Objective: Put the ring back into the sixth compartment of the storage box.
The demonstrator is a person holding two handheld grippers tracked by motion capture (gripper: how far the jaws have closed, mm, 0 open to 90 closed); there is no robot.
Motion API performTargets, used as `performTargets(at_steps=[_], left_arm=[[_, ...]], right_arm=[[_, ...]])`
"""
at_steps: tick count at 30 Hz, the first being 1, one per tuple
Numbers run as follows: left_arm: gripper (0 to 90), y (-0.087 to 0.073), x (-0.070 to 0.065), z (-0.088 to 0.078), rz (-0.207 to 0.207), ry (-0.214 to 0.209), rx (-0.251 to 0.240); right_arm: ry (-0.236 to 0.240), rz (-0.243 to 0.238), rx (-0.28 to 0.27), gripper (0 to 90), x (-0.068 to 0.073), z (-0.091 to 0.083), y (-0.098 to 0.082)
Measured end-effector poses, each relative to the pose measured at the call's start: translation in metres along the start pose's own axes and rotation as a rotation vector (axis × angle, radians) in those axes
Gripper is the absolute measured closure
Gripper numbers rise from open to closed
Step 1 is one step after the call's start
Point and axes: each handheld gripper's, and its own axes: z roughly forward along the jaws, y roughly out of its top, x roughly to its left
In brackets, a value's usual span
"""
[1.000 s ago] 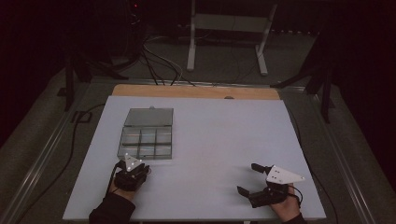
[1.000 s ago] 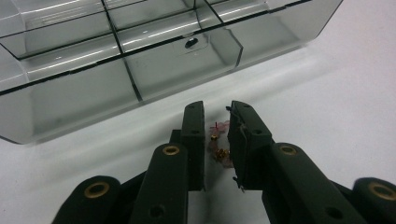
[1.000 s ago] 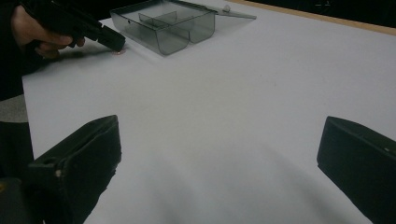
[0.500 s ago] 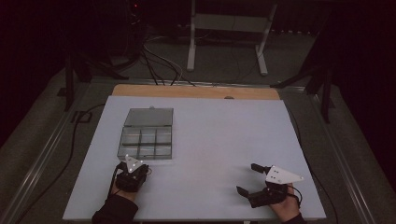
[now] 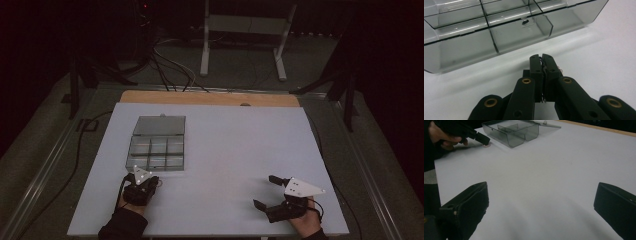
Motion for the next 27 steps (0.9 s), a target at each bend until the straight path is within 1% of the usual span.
performTargets(at_steps=[3,6,13,18,23,27], left_arm=[[89.7,0.001,0.001,-0.003,-0.001,0.01,-0.02],[89.7,0.001,0.001,-0.004,0.004,0.009,-0.022],[89.7,0.001,-0.003,-0.008,0.019,-0.008,-0.031],[89.7,0.002,-0.005,-0.011,0.032,-0.01,-0.036],[89.8,0.003,-0.006,-0.012,0.036,-0.026,-0.042],[89.7,0.004,-0.008,-0.013,0.053,-0.038,-0.038]], right_arm=[[-0.002,-0.004,0.0,0.0,0.0,0.0,0.0],[0.0,0.001,-0.001,0.0,0.0,0.0,0.0],[-0.004,-0.002,-0.002,0.0,0.0,0.0,0.0],[-0.004,0.001,-0.003,0.0,0.0,0.0,0.0],[-0.006,0.006,-0.004,0.0,-0.001,0.0,0.0],[-0.007,0.004,-0.003,0.0,0.0,0.0,0.0]])
